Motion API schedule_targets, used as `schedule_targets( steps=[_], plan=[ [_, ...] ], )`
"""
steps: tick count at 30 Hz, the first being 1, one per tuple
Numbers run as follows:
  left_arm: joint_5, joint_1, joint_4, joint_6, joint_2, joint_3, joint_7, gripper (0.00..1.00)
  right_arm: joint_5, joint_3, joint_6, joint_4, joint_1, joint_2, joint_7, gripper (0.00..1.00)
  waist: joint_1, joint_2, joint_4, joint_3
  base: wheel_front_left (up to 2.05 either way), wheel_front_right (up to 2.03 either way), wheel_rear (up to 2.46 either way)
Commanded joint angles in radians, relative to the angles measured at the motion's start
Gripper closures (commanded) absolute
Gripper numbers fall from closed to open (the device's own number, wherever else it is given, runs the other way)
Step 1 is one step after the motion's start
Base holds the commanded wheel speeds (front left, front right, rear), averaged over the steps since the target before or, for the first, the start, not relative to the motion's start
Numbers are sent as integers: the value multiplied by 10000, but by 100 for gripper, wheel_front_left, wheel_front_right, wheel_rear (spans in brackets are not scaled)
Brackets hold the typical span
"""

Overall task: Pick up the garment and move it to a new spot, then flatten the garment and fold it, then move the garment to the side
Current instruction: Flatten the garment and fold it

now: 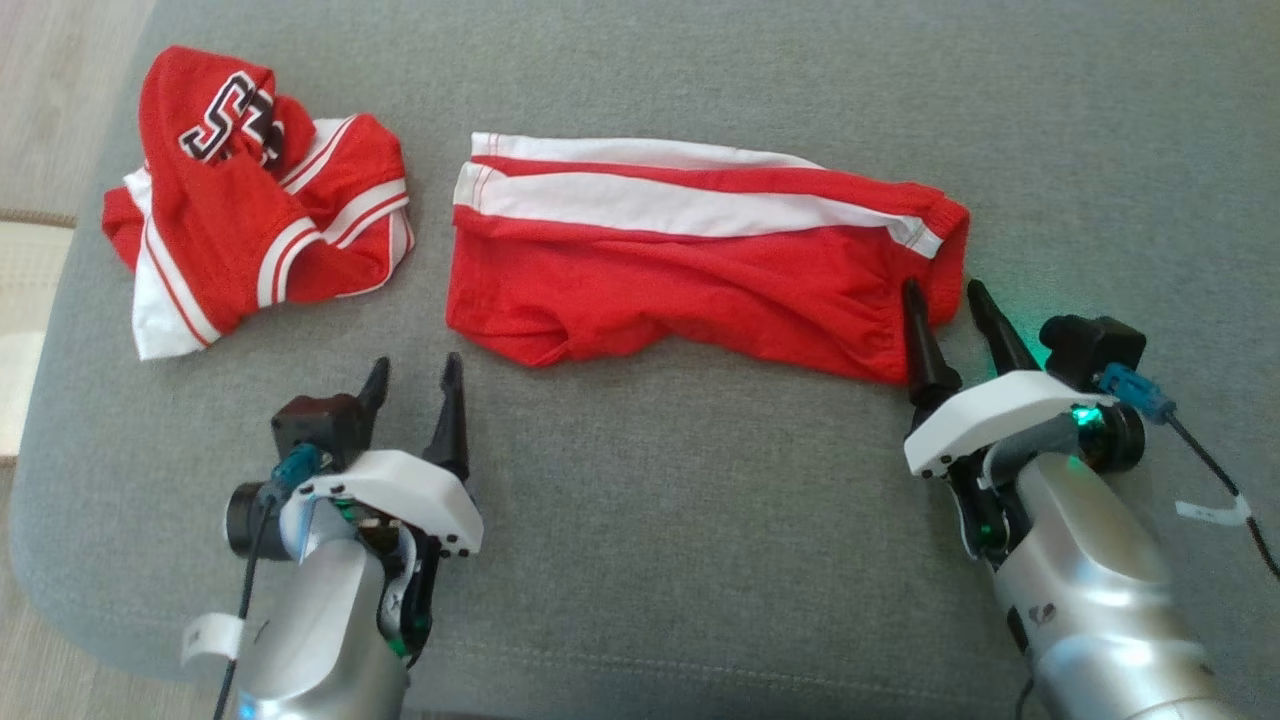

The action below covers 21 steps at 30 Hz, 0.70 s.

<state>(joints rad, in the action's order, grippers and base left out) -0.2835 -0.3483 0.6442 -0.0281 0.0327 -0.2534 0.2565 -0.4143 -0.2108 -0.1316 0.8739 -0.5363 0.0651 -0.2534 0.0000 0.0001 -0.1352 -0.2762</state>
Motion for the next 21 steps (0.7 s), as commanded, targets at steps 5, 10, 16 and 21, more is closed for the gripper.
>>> schedule_targets(
  steps=[5, 10, 16, 21],
  plan=[
    [-86, -197, -432, -126, 177, 168, 53, 0, -930, -1207, 9, -131, -153, -149, -84, 8, 0, -1, -162, -152, 0, 0, 0],
    [16, -155, -459, -151, 176, 196, 53, 0, -1858, -1825, 9, -244, -180, -149, -84, 100, 0, -1, -138, -190, 0, 0, 0],
    [141, -65, -530, -164, 176, 260, 53, 0, -2165, -1012, 9, -241, -291, -149, -84, 100, 0, -1, 62, -121, 0, 0, 0],
    [179, 38, -525, -154, 176, 322, 53, 0, -1738, 127, 9, -396, -252, -121, -84, 100, 0, -1, 429, 14, 0, 0, 0]
  ],
)
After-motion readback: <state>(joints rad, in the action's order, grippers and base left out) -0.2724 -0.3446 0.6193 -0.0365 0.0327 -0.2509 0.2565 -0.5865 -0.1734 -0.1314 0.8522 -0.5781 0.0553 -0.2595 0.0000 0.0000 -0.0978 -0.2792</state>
